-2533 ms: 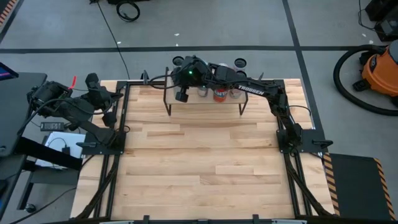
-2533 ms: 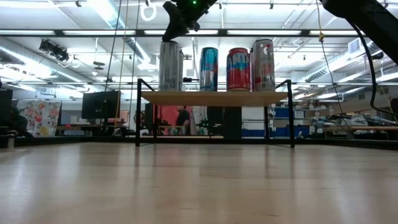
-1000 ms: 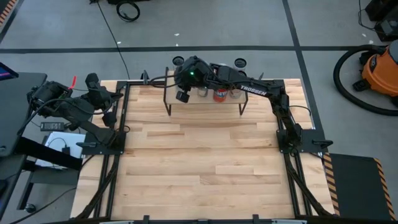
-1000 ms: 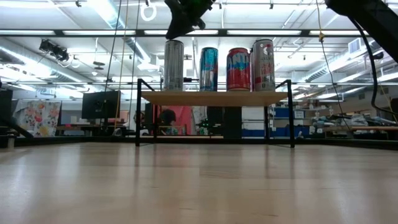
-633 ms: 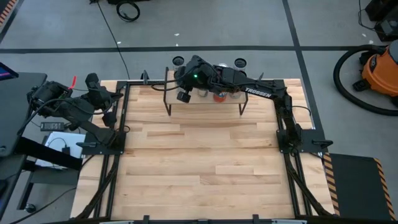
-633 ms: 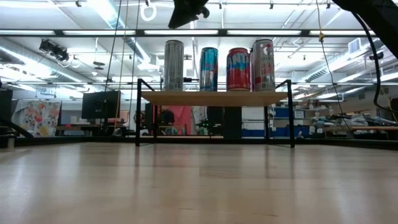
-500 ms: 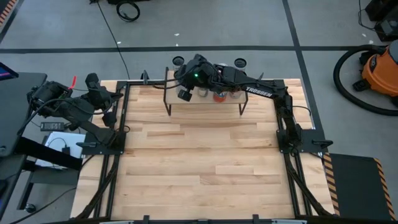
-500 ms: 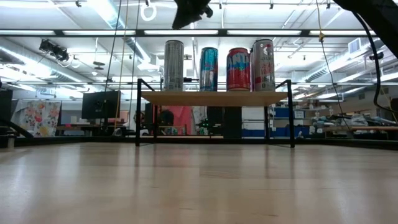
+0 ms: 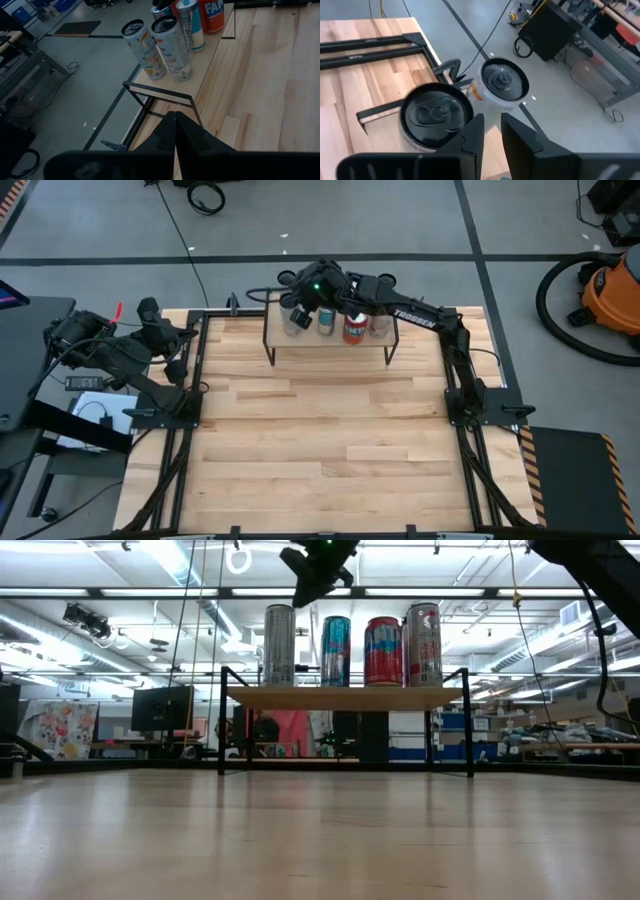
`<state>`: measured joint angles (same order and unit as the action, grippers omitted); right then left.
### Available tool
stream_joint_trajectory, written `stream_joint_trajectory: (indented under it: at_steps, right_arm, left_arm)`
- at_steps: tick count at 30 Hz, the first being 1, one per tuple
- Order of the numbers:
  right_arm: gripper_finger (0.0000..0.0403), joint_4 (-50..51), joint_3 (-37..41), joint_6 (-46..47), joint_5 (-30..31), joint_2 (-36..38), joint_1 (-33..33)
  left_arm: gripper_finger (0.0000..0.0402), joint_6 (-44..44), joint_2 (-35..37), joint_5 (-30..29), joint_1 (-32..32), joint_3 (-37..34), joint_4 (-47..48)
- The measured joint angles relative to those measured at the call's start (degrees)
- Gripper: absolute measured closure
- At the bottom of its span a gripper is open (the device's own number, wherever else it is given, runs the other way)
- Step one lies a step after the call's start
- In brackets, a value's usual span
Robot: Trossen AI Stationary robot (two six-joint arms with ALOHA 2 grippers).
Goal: Place canned beverage on shelf
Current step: Adjust the soda cans on the shelf
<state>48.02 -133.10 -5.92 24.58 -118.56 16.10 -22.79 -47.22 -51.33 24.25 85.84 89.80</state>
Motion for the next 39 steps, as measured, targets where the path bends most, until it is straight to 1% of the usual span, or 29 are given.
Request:
stream_joint_trajectory:
  at_steps: [4,9,11,17,21,27,39]
  right_arm:
    - [0.0349,0.31,0.0,0.02,-0.63,0.02,0.77]
    - [0.0388,0.82,0.0,0.03,-1.08,0.01,1.28]
    - [0.0396,0.86,0.0,0.03,-2.43,0.02,1.42]
    - [0.0391,0.6,0.36,1.74,-6.67,0.02,2.16]
    - [0.0398,0.43,0.46,1.59,-6.76,0.0,2.54]
    - [0.0396,0.17,0.46,1.42,-8.66,-0.42,2.94]
    - [0.0398,0.86,0.46,1.87,-9.75,-0.4,3.24]
  left_arm:
    - [0.0395,0.0,0.01,0.0,-0.02,0.0,0.0]
    - [0.0395,0.0,0.01,0.0,0.0,0.0,0.0]
    - [0.0395,0.0,-0.01,0.0,-0.02,0.0,0.02]
    - [0.0395,0.0,0.01,0.02,-0.01,0.0,0.0]
    - [0.0395,-0.01,0.02,0.0,-0.01,0.0,0.0]
    - [0.0395,-0.04,0.0,0.0,0.0,0.0,0.0]
    - [0.0395,-0.06,0.0,0.01,-0.01,0.0,0.0]
